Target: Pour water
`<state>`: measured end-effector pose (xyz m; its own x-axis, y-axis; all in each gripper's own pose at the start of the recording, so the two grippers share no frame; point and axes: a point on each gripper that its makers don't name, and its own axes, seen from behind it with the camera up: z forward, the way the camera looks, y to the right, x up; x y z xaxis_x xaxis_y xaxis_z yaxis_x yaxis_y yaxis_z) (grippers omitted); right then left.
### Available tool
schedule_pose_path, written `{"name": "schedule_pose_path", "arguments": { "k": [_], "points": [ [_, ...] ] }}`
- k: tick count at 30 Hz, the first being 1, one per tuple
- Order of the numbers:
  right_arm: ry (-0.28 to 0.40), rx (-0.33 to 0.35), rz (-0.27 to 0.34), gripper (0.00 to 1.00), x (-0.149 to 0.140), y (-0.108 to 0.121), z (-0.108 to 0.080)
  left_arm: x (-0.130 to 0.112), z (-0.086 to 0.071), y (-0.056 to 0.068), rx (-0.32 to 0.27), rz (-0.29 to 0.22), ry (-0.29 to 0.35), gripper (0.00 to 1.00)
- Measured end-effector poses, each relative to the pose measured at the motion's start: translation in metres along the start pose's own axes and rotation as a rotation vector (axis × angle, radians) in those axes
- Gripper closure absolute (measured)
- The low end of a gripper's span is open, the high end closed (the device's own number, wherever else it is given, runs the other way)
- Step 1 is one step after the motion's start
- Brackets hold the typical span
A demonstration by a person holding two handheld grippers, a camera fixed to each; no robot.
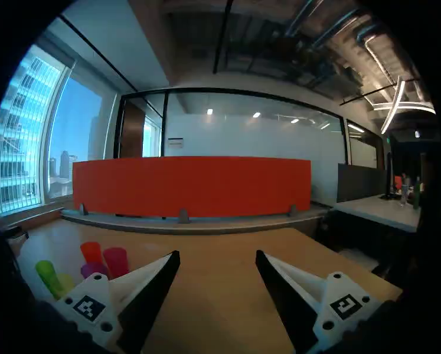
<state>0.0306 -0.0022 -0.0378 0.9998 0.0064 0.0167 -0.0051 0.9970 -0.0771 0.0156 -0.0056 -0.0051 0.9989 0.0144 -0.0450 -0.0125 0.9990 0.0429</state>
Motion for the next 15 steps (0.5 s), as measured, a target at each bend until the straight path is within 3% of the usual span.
{"name": "schedule_pose_path", "arguments": {
  "k": [15],
  "points": [
    [0.002, -0.010, 0.006, 0.01, 0.000, 0.004, -0.001, -0.011, 0.003, -0.001, -0.002, -0.014, -0.042, 0.04]
  ]
}}
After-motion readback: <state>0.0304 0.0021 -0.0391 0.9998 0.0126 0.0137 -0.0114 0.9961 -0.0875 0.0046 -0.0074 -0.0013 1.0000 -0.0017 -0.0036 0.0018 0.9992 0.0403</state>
